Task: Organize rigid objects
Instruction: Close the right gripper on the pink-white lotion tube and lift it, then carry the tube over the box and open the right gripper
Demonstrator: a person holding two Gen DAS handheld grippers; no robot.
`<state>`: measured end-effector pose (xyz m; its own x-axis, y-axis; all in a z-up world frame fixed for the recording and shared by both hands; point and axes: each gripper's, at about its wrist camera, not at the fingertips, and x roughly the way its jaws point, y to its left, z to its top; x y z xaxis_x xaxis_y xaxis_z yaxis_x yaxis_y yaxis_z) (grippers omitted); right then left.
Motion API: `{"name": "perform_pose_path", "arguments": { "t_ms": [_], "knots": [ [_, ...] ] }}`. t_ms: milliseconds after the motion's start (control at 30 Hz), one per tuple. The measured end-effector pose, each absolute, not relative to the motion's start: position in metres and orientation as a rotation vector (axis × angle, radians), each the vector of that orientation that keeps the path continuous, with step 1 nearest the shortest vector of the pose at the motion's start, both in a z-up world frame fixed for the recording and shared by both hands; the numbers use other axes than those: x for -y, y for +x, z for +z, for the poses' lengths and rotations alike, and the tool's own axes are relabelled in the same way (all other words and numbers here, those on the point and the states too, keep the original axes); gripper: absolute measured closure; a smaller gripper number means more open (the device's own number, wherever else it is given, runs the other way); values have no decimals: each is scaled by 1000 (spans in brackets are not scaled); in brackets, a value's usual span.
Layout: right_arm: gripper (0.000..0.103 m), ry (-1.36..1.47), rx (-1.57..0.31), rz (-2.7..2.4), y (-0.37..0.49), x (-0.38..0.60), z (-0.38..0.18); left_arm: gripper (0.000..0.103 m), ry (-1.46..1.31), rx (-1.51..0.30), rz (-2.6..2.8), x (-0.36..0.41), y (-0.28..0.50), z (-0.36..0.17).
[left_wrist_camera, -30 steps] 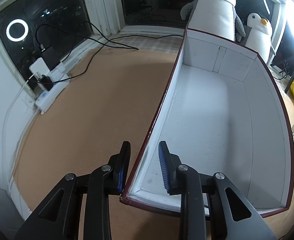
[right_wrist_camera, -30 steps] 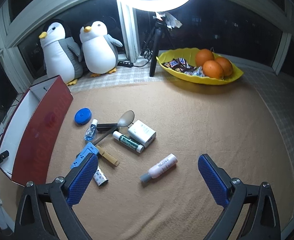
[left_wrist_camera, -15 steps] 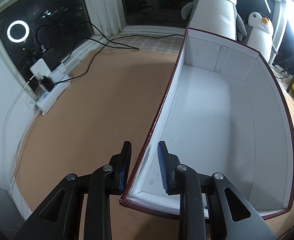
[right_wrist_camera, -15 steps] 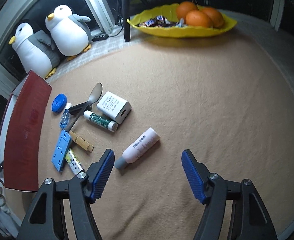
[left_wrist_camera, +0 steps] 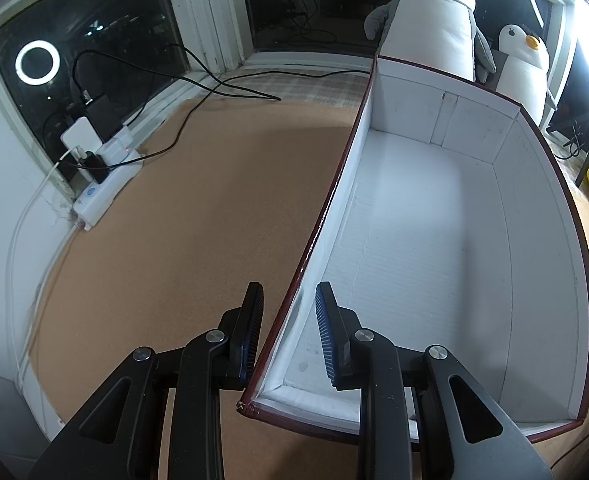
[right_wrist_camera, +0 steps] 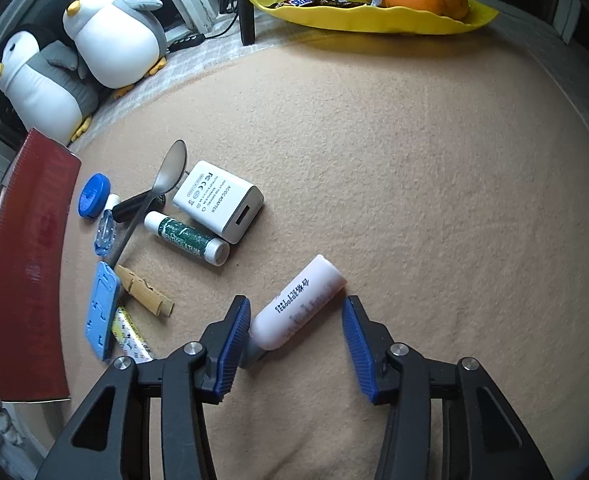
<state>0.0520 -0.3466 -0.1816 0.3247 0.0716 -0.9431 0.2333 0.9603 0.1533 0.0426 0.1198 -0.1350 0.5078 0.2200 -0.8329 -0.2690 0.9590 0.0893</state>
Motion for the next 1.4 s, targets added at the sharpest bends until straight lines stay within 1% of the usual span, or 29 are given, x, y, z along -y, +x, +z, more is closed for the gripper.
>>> {"name": "perform_pose_path", "arguments": {
  "t_ms": [67, 167, 367, 500, 733, 900, 1067, 1267, 1333, 1400],
  "knots": [
    [75, 231, -1248, -115, 53, 344, -182, 78, -55, -997, 297, -119, 43, -135],
    [85, 180, -1251, -116, 53, 344, -182, 78, -59, -995, 301, -118, 43, -136],
    [85, 146, -1237, -109, 47, 336, -175, 78, -58, -997, 299, -117, 44, -138],
    [85, 136, -1196, -71, 39, 314, -152, 78, -63, -995, 280, -119, 44, -138],
    [85, 91, -1092, 134, 37, 230, -91, 79, -71, -1011, 244, -121, 45, -137],
    [85, 43, -1045, 288, 43, 158, -66, 82, -68, -1019, 217, -123, 47, -138],
    [85, -6, -1031, 390, 54, 98, -66, 82, -71, -1020, 186, -125, 48, -139],
    [85, -53, -1046, 471, 60, 44, -83, 82, -81, -1017, 154, -128, 47, -138],
    [85, -66, -1055, 481, 62, 31, -90, 85, -84, -1018, 153, -130, 47, -139],
    [85, -71, -1069, 486, 65, 24, -98, 86, -97, -1018, 149, -132, 47, -138]
  ]
}}
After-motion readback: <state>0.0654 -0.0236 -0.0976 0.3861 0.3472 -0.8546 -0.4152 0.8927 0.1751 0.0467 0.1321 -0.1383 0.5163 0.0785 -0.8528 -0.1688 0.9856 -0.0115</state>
